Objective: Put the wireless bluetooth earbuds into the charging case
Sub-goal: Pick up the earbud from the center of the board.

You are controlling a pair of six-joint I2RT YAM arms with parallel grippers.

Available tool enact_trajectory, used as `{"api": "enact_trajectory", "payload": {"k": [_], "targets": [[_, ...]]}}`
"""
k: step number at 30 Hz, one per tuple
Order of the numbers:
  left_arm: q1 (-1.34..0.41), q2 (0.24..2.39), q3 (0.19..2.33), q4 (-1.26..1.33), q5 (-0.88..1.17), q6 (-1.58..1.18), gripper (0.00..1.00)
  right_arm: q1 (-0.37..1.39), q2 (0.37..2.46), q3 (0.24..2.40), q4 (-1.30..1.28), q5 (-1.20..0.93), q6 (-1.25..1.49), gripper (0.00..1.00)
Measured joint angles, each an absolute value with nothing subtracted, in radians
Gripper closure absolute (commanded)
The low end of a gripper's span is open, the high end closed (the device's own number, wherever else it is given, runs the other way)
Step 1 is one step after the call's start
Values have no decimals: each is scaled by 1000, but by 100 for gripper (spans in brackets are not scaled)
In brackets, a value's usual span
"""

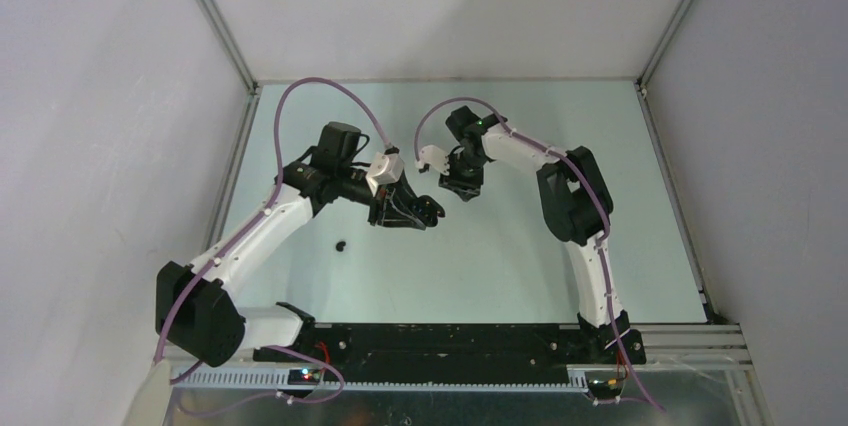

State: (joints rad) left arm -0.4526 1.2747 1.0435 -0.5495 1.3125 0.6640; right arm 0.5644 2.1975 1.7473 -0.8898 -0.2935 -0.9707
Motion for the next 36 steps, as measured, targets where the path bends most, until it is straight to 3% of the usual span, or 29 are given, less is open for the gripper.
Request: {"api": "enact_trajectory", "payload": {"k": [17,29,36], "targets": [[-453,1275,1044,-550,1312,664,100,533,2218,1812,-822,-258,-969,72],[-453,1275,1044,-563,1312,664,100,535,2219,1816,-807,-250,-968,73],[-453,1275,1044,-564,1312,664,100,542,2179,1712,-765,-236,-1023,68]]}}
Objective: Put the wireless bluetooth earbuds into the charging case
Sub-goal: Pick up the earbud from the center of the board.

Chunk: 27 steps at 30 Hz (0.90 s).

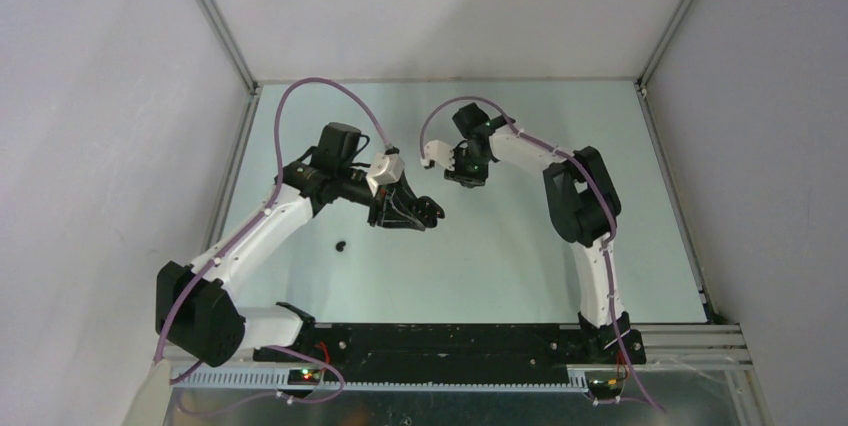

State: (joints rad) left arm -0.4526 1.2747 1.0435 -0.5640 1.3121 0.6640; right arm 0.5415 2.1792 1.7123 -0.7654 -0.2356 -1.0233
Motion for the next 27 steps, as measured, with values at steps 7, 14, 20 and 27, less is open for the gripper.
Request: {"api": "enact_trajectory", "payload": {"k": [7,14,20,27], "targets": [[-453,1275,1044,-565,1312,664,100,557,2103,1578,-668,-199,-1073,67],[-453,1275,1044,-568,1311,666,100,571,2087,1541,-614,-176,-1078,67],[-453,1275,1044,-571,1311,667,100,578,2085,1568,-651,-184,-1026,68],[-453,1275,1044,-572,1311,673,100,552,2096,1844,-853,-325,-870,68]]}}
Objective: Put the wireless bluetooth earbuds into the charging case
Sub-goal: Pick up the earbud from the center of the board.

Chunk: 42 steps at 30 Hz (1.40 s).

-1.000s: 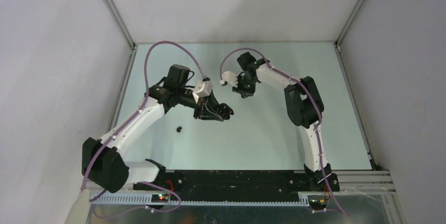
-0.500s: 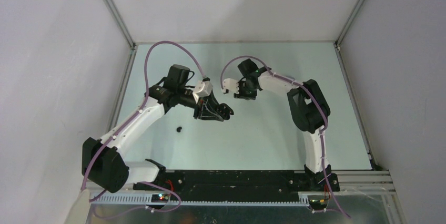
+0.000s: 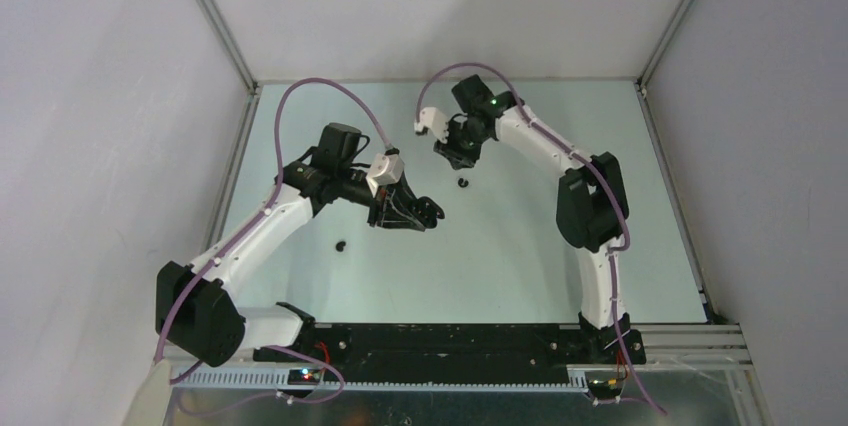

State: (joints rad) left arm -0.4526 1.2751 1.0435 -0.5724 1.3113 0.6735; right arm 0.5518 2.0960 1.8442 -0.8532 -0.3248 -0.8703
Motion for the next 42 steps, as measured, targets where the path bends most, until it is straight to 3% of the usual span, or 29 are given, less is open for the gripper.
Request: {"api": "enact_trajectory", "payload": {"k": [8,18,42], "targets": [[-453,1275,1044,-573,1311,673,100,514,2156,1940,-979,-470,-699,67],[-453,1275,1044,-580,1311,674,100,517,2285,1948,-1035,-473,-620,66],[-453,1275,1044,-583,1311,673,100,506,2332,2003,-1033,-410,-575,66]]}}
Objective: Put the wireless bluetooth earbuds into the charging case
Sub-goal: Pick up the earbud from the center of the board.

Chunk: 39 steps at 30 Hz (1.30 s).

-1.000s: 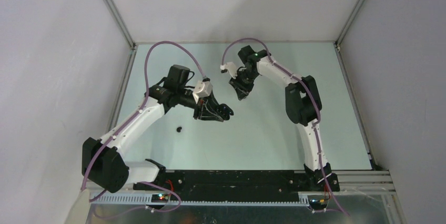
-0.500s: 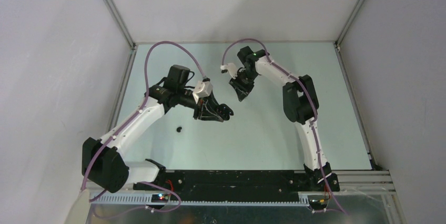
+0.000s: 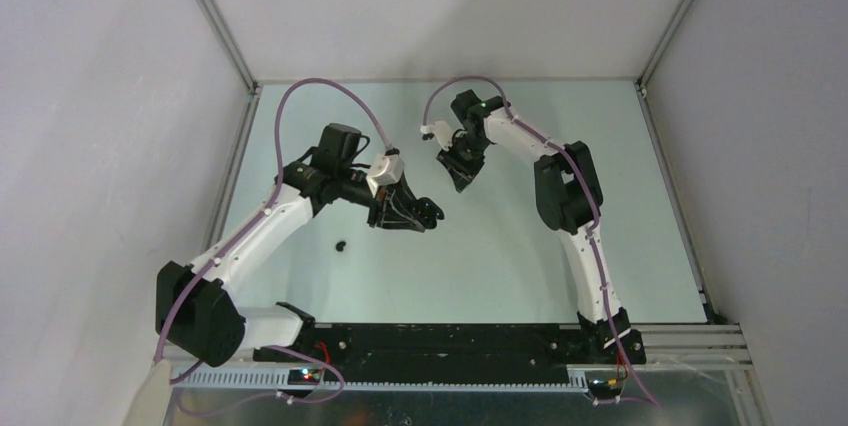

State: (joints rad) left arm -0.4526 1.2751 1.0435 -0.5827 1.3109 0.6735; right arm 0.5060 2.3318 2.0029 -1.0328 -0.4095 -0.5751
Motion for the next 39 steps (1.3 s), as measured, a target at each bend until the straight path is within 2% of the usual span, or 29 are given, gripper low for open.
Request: {"api": "enact_trajectory", "payload": {"k": [39], "targets": [[-453,1275,1044,-583,1311,674,100,525,2337,2002,-1001,-303,-575,59]]}}
